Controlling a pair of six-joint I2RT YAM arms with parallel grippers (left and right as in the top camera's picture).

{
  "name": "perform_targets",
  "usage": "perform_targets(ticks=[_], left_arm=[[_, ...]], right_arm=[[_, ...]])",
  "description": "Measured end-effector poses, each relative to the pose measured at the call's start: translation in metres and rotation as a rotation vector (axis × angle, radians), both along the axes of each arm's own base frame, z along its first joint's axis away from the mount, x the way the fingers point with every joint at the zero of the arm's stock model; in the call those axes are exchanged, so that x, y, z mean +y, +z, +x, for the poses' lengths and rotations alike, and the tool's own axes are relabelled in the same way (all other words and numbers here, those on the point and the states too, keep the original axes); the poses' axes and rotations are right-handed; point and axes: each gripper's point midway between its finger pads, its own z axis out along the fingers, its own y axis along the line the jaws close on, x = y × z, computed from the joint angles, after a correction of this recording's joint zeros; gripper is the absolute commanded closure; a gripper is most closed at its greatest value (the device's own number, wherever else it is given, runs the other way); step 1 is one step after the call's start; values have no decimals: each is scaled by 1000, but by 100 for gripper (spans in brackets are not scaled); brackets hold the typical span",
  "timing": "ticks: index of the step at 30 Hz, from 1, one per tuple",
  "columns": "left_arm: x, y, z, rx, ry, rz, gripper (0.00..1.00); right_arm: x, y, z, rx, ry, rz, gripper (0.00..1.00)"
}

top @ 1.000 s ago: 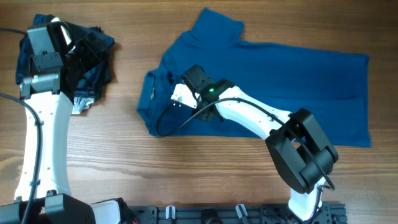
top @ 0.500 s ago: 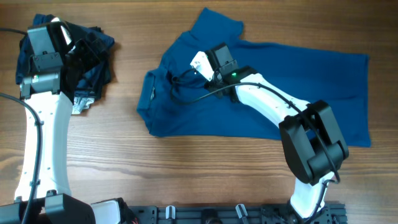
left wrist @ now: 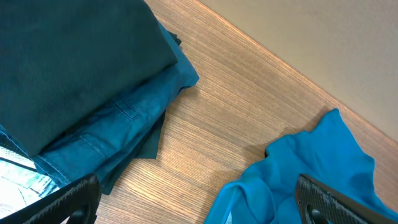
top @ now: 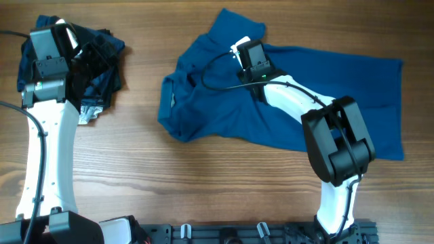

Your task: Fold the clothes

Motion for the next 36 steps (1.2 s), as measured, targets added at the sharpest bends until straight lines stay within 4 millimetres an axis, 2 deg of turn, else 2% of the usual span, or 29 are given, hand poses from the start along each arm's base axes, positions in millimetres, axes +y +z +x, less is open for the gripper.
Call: perform_targets(ticks=[1,3,6,8,11,15,18,19,20,22,23,24,25,26,27,28,29,30,32,35,36], left_arm=[[0,0,0,0,0,0,0],[0,0,0,0,0,0,0],[0,0,0,0,0,0,0],[0,0,0,1,0,0,0],[0,0,0,1,0,0,0],[0,2,2,-11,0,2,0],[1,17,16,-95,-9,7,0],[-3,18,17,-101,-22,-7,0],[-6,19,18,-107,-38,-21,0],[-15,20,18,-114,-74,-53,0],[-17,20,18,-114,-85,-65,7],[-22,19,17,-111,-105,-84,19],[-33,18,15,-101,-154,-121,22],[-42,13,9,-71,-184,-137,32],[-64,-2,-5,16,-233,-165,42],[-79,-12,-13,73,-264,-162,80],[-104,-28,-27,157,-318,-152,94],[-130,-46,-35,220,-378,-138,96],[-169,-85,-54,341,-466,-125,96],[-203,-153,-81,556,-512,-117,96],[-206,-166,-87,602,-507,-119,96]], right_arm=[[1,3,0,-7,-4,0,1],[12,24,-1,-43,18,21,1],[30,84,-20,-84,15,137,1],[18,106,-39,-47,-71,212,1],[-41,122,-66,38,-273,261,1],[-172,146,-82,14,-623,304,1],[-255,141,-105,28,-844,300,0],[-276,141,-111,20,-900,303,1],[-293,141,-116,13,-944,305,0],[-312,141,-124,4,-994,308,0],[-316,141,-125,3,-1005,309,0],[-318,141,-126,1,-1012,309,1],[-318,141,-126,1,-1012,309,0],[-318,141,-126,2,-1012,309,1],[-318,141,-126,1,-1012,310,0],[-318,141,-126,2,-1012,309,0],[-318,141,-126,1,-1012,309,0],[-318,141,-126,1,-1012,309,0],[-318,141,-126,1,-1012,310,0],[-318,141,-126,1,-1012,309,0],[-318,141,-126,1,-1012,310,0]])
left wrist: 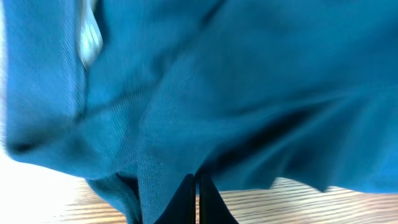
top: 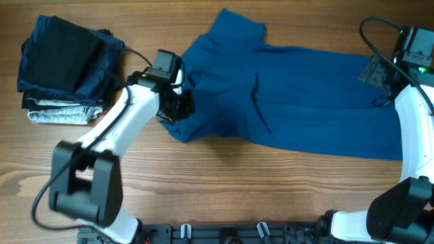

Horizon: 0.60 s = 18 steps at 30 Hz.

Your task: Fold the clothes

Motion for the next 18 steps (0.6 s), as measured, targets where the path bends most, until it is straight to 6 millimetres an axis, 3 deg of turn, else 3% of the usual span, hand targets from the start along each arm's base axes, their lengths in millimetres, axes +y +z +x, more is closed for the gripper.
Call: perform_targets(ticks=[2,5,8,12,18], left_arm=[[-3,-35,-17,133,0,40,96],[-3,-64,-29,222,-1,68,96],[-2,-64,-31,241,4,73,96],[33,-64,-60,357,63,265,96],[54,-63,-70,390,77,379,96]], right_arm=[[0,0,0,0,0,0,0],[0,0,0,0,0,0,0],[0,0,0,0,0,0,0],[0,0,0,0,0,0,0],[0,0,0,0,0,0,0]])
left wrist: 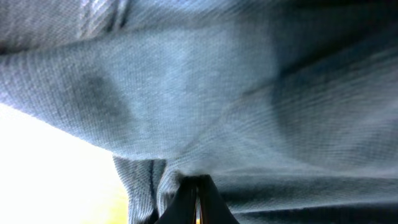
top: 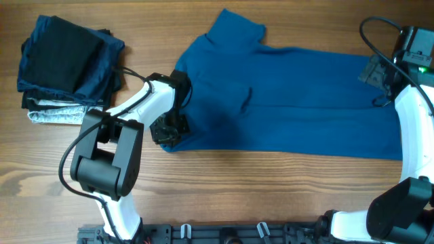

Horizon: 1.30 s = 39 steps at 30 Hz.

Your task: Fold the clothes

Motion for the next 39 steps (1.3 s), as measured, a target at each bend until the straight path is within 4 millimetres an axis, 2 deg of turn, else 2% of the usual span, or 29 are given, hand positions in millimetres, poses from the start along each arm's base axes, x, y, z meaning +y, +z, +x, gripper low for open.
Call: perform_targets(ticks=[5,6,7,9,11,12,14,15,17,18,21,23,26,29,32,35,39], left_arm=[[2,2,2,-13,-3,9,96],[1,5,6,-34,-3,8,96],[-1,20,19,-97,-2,-4,96],[-15,72,61,-310,-3,-75,96],[-36,164,122,-696,-14,-203,96],[-43,210,140,-867,-30,-261,96],[-54,265,157,-1062,-90,-338,96],[-60,272,165,-1101,-126,-365,96],[-75,257,188,-1119,-202,-391,96],[-83,240,204,-1120,-229,-399,96],[-93,183,228,-1053,-259,-385,96],[-97,127,238,-972,-275,-367,96],[-86,72,243,-882,-275,-326,96],[-55,32,256,-850,-224,-283,96],[-22,8,268,-845,-168,-258,96],[-12,7,270,-845,-151,-249,96],[-3,3,259,-772,-138,-227,96]], right_arm=[[0,0,0,0,0,0,1],[0,0,0,0,0,0,0],[0,0,0,0,0,0,0],[0,0,0,0,0,0,1],[0,0,0,0,0,0,0],[0,0,0,-1,0,0,0],[0,0,0,0,0,0,1],[0,0,0,0,0,0,0],[0,0,0,0,0,0,0],[0,0,0,-1,0,0,0],[0,0,0,0,0,0,0],[0,0,0,0,0,0,0],[0,0,0,0,0,0,0],[0,0,0,0,0,0,0],[0,0,0,0,0,0,0],[0,0,0,0,0,0,0],[0,0,0,0,0,0,1]])
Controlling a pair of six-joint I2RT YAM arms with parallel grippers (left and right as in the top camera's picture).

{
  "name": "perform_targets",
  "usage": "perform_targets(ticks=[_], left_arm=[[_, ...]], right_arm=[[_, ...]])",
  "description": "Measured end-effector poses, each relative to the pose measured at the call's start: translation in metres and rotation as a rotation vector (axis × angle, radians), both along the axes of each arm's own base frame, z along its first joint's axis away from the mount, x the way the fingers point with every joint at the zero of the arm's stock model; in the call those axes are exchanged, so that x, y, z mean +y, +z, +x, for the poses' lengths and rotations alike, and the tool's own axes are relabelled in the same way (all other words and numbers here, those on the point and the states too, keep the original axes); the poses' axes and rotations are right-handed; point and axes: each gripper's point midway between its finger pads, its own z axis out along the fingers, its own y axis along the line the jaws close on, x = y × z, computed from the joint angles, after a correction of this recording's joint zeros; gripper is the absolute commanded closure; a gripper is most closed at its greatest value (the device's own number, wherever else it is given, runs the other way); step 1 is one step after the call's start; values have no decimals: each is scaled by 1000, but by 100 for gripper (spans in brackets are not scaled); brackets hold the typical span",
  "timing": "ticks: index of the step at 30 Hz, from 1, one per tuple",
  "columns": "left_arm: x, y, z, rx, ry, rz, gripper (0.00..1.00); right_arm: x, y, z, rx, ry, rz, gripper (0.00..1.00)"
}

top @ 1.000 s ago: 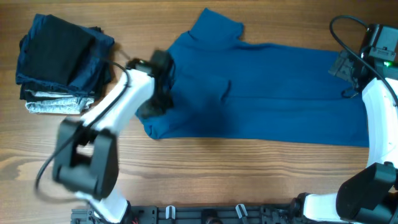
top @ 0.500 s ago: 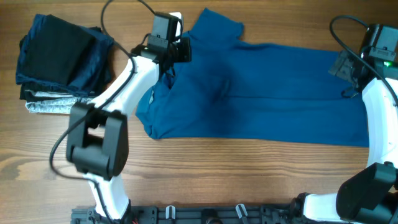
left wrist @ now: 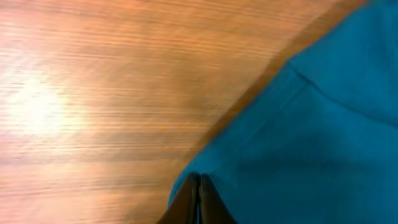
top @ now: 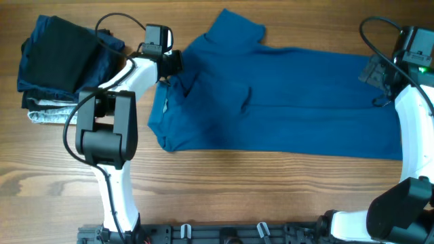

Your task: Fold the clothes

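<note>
A blue shirt (top: pixel 285 108) lies spread across the table, its collar end to the left. My left gripper (top: pixel 172 63) is at the shirt's upper left edge. In the left wrist view the left gripper (left wrist: pixel 198 178) is shut, its fingertips pinching the edge of the blue cloth (left wrist: pixel 311 143) just above the wood. My right gripper (top: pixel 377 69) rests over the shirt's upper right corner; its jaws are too small to read there.
A stack of folded dark clothes (top: pixel 64 64) sits at the table's (top: pixel 224 190) back left, just beside the left arm. A black rail (top: pixel 258 234) runs along the front edge between the two arm bases.
My left gripper was at the shirt's lower left corner and is now at its upper left edge, still shut on cloth. The left side of the shirt lies flatter. The right arm has not moved.
First my left gripper hung open over the folded stack and my right was over the middle of the crumpled shirt. Then the left was shut on the shirt's left edge, the right at its right end. The left was later at the lower left corner, now the upper left.
</note>
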Motion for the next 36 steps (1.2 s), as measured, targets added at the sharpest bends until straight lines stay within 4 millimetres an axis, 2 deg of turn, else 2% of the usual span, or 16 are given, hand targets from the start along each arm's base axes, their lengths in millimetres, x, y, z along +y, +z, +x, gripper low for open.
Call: perform_targets(ticks=[6,10,13,14,15,16,17,19,20,21,22,23,24,25,32,36], left_arm=[[34,-1,-15,87,71,49,96],[46,2,-12,74,104,55,96],[55,14,-6,15,132,81,96],[57,28,0,-38,141,82,96],[59,57,8,-114,153,78,96],[57,102,15,-221,158,65,93],[54,143,17,-306,159,50,82],[42,224,8,-468,149,12,81],[34,261,0,-542,133,-4,77],[26,285,-7,-592,119,-19,64],[19,300,-12,-622,106,-31,53],[16,301,-13,-624,101,-32,46],[16,299,-13,-618,99,-31,26],[16,289,-13,-586,102,-27,0],[20,248,-33,-412,93,13,0],[21,242,-38,-381,92,20,0]], right_arm=[[0,0,0,0,0,0,1],[0,0,0,0,0,0,0],[0,0,0,0,0,0,0],[0,0,0,-1,0,0,0],[0,0,0,0,0,0,0],[0,0,0,0,0,0,0],[0,0,0,0,0,0,0],[0,0,0,0,0,0,0],[0,0,0,0,0,0,0],[0,0,0,0,0,0,0],[0,0,0,0,0,0,0],[0,0,0,0,0,0,1],[0,0,0,0,0,0,0],[0,0,0,0,0,0,0],[0,0,0,0,0,0,0],[0,0,0,0,0,0,0]])
